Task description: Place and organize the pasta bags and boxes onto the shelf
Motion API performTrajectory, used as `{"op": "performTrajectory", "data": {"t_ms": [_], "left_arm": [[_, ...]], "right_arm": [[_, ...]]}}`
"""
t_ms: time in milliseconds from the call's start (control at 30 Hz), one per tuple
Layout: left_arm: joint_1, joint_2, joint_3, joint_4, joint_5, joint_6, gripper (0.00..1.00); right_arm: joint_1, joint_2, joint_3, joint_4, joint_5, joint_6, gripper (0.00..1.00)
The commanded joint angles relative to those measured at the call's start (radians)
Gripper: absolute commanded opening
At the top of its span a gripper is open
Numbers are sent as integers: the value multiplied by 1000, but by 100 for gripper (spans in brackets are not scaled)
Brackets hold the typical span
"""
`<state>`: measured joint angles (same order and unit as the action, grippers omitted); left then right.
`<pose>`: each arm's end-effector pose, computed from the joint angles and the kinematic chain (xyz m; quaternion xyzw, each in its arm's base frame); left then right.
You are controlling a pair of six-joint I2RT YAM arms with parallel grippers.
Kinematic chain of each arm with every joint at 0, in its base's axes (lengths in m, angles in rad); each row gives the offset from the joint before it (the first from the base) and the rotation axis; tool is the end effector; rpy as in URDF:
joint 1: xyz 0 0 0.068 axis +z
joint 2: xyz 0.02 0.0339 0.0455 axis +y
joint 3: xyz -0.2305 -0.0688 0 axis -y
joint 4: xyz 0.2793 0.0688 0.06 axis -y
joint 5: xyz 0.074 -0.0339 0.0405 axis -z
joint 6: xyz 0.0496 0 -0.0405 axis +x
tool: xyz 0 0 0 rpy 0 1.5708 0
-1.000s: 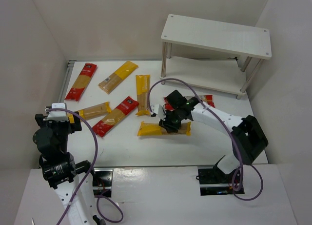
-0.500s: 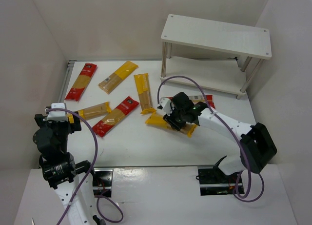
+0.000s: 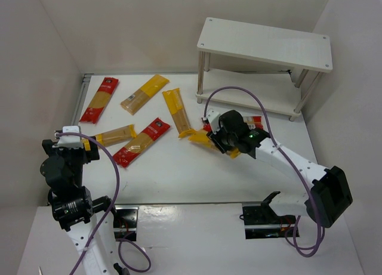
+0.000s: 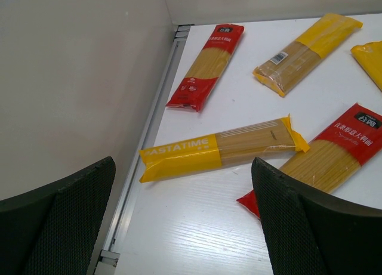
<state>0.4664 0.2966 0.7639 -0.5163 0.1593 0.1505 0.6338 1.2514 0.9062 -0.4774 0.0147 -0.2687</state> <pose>0.1328 0.0580 0.3542 -0.0594 0.7216 0.1538 0.6724 0.2541 0.1859 0.2037 -0.4035 0.8388 0.0596 0.3606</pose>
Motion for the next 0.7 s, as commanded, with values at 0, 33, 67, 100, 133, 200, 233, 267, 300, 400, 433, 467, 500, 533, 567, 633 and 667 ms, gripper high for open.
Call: {"op": "performTrajectory", "data": {"t_ms": [0, 33, 67, 100, 133, 200, 233, 267, 300, 400, 433, 467, 500, 533, 567, 633, 667], "left_arm": [[8, -13, 0, 33, -9, -22, 100], [8, -13, 0, 33, -9, -22, 100], [8, -13, 0, 33, -9, -22, 100], [8, -13, 0, 33, -9, -22, 100], [8, -13, 0, 33, -9, -22, 100], [8, -13, 0, 33, -9, -22, 100], [8, -13, 0, 33, -9, -22, 100], [8, -13, 0, 33, -9, -22, 100], [8, -13, 0, 33, -9, -22, 100], [8, -13, 0, 33, -9, -22, 100], [8, -13, 0, 33, -9, -22, 100], [8, -13, 0, 33, -9, -22, 100], [8, -13, 0, 33, -9, -22, 100], [8, -13, 0, 33, -9, -22, 100], [8, -13, 0, 33, -9, -22, 100], [8, -13, 0, 33, -9, -22, 100], [8, -13, 0, 33, -9, -22, 100]], "right_arm": [[-20, -60, 7, 131, 82, 6, 0], [-31, -76, 7, 144, 103, 6, 0], [-31, -104, -4, 167, 117, 6, 0], [-42, -121, -4, 181, 152, 6, 0], [-42, -135, -4, 194, 171, 6, 0], [-42, -171, -15, 236, 215, 6, 0], [-63, -181, -15, 249, 243, 6, 0], [-75, -181, -15, 269, 243, 6, 0], [-88, -194, -24, 269, 243, 16, 0], [-118, -236, -24, 292, 243, 25, 0], [-118, -245, -33, 301, 243, 25, 0], [-118, -257, -33, 301, 252, 25, 0], [-118, -268, -33, 324, 267, 25, 0], [-128, -277, -42, 338, 298, 25, 0], [-128, -277, -43, 350, 315, 16, 0], [-151, -277, -52, 394, 346, 3, 0], [-160, -267, -62, 414, 361, 3, 0]]}}
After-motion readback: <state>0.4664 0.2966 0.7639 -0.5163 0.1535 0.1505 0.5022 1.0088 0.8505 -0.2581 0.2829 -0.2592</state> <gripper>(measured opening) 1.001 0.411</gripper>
